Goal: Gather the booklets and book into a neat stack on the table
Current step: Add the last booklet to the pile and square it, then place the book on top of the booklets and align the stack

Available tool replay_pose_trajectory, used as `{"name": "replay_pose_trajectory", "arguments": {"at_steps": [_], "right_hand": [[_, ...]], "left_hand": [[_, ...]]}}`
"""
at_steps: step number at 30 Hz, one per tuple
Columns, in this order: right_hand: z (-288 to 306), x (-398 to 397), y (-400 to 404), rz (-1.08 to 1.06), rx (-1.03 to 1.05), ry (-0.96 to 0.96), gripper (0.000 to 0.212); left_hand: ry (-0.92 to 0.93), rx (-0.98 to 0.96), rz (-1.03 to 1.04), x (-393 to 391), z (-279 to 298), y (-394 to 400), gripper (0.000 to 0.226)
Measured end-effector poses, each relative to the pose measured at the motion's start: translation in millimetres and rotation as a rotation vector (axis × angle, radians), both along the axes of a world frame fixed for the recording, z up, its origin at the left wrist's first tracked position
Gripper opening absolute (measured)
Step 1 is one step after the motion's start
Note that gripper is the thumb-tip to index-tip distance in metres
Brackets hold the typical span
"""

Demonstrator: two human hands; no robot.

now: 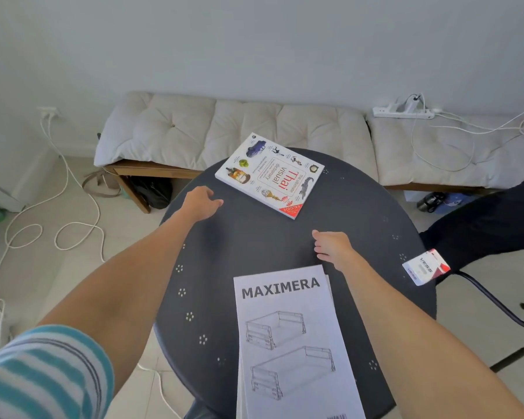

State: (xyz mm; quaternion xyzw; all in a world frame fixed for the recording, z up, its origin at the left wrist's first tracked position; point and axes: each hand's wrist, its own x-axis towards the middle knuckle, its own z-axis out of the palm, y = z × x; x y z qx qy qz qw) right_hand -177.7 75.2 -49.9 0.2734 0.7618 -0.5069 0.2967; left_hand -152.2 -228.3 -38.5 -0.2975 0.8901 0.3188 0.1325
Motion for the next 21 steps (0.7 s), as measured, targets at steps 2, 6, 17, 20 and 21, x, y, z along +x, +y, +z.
{"name": "replay_pose_trajectory", "arguments": {"at_steps": [2,6,17,20,21], "right_hand": [[-3,-16,-13,-0.090,-0.040,-0.005,0.028],[-6,-47,-33,-0.133,-0.116,-0.006,0.046],[-14,-81,-59,-0.313,-0.196,-0.072,0.021],[-21,-82,-58,-0.322,-0.216,-0.080,0.021],[-23,-81,-57,-0.320,-0.215,-0.077,0.022]], "left_hand": [[-0.004,0.009,-0.012,-22,-4,-11,0.056],[-0.009,0.045,0.005,-60,-14,-28,0.054],[0.035,0.097,0.035,-119,-40,-36,0.046],[0.045,0.109,0.089,-124,-42,-40,0.027],[0.030,0.130,0.098,-125,-43,-42,0.026]]}}
